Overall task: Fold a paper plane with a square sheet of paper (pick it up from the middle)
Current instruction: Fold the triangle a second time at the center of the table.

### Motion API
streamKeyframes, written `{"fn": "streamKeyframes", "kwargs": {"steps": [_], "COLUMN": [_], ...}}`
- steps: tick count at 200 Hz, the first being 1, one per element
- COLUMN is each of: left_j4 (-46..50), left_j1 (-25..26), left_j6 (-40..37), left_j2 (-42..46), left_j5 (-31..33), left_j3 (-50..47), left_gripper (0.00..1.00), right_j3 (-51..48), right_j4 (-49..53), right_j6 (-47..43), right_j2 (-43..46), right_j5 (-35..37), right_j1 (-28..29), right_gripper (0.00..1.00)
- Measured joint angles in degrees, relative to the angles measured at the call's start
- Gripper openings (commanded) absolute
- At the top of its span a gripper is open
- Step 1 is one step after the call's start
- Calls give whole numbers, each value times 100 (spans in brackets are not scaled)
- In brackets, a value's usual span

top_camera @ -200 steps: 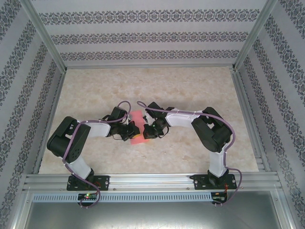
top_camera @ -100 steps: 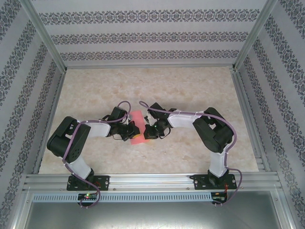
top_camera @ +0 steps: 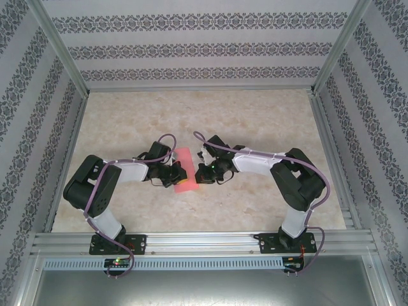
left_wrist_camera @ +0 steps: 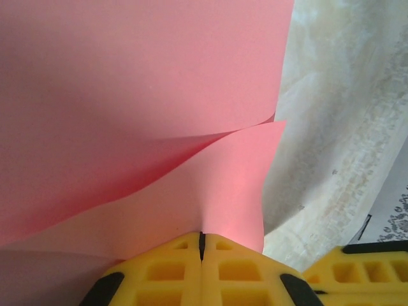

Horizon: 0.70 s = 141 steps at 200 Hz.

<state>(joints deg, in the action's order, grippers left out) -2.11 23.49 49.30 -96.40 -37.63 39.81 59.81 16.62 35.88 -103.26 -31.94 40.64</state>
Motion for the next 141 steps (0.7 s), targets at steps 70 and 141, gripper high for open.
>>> {"fn": "streamKeyframes", "kwargs": {"steps": [70,141], "left_j4": [55,-278], "left_j1": [-35,-35], "left_j6": [-142,269], "left_j2": [2,109], "left_j5": [37,149], "left_j3": [28,-175], "left_gripper": [3,5], "right_j3": [411,433], "right_j4": [-192,-15], "right_j6": [17,-120], "right_j2": [-673,-796], "right_j5": [-118,-79], "right_j1": [13,11], "right_gripper": [0,0]}}
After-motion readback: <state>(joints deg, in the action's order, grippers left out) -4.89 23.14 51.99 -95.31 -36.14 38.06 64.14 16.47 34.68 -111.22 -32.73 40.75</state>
